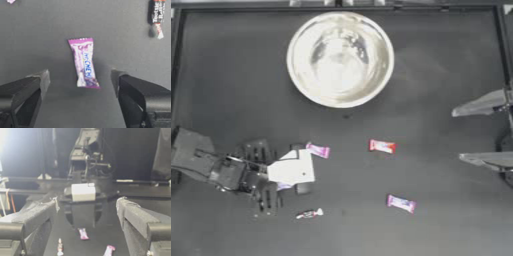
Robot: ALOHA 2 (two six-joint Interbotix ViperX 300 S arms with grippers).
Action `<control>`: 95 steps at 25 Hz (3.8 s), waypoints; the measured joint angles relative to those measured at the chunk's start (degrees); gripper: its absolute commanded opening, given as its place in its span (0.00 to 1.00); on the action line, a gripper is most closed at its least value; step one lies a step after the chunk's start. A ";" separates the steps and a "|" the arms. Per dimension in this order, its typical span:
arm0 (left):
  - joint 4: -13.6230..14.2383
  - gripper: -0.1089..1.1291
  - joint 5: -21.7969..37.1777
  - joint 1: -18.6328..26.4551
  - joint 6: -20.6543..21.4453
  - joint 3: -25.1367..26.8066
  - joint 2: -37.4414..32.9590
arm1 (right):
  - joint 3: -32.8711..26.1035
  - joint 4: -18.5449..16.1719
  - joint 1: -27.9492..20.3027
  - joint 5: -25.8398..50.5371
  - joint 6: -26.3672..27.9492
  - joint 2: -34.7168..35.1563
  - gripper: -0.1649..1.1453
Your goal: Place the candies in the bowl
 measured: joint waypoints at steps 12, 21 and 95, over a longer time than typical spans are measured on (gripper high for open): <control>0.00 0.91 -1.05 0.00 0.00 -0.53 3.08 | -0.09 0.00 0.44 -0.09 0.00 0.00 0.88; -0.09 0.89 -2.20 0.00 0.00 -0.53 4.66 | -0.09 0.00 1.14 -0.09 0.00 0.00 0.88; 0.18 0.87 -11.60 38.32 37.00 -26.81 12.04 | -0.09 0.26 1.67 0.09 0.00 0.00 0.88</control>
